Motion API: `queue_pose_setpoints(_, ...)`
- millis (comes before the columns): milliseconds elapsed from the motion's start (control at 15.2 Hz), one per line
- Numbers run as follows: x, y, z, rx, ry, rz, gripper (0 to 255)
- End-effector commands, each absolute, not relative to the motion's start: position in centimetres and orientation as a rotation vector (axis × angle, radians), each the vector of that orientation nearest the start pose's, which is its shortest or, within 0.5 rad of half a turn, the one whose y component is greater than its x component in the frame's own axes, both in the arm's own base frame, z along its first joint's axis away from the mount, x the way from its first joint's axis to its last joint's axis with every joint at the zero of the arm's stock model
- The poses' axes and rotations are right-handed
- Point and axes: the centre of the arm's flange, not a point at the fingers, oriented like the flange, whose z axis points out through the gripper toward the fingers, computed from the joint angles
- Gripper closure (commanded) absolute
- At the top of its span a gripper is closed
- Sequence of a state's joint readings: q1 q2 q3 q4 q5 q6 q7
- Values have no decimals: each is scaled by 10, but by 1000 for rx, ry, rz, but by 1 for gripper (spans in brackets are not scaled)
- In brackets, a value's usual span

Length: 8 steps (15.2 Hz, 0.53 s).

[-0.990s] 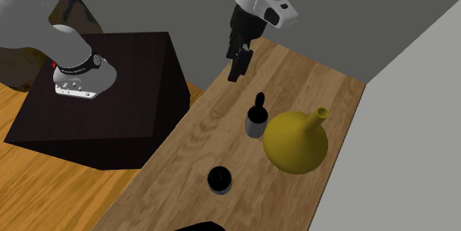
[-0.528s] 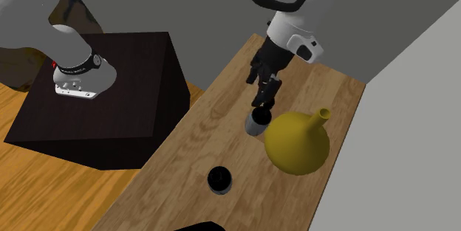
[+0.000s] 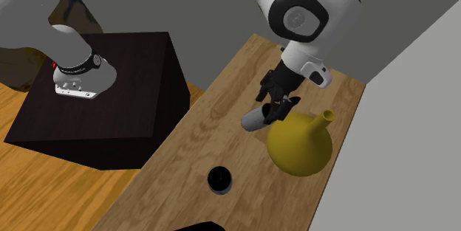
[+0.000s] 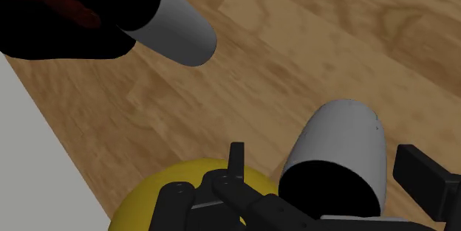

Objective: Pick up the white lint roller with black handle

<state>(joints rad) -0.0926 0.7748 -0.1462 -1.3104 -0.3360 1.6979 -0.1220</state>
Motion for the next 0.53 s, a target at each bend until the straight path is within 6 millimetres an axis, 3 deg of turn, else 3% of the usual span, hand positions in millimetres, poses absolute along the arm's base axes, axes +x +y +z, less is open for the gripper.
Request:
queue_pose_setpoints(0,679,-176,252,-3406,-23,782,0)
queue_pose_setpoints(264,679,-176,238,-3406,-23,782,0)
queue_pose_setpoints(330,680,-176,239,-3406,-24,782,255)
queue_pose_setpoints(462,679,-177,238,-3406,-23,782,255)
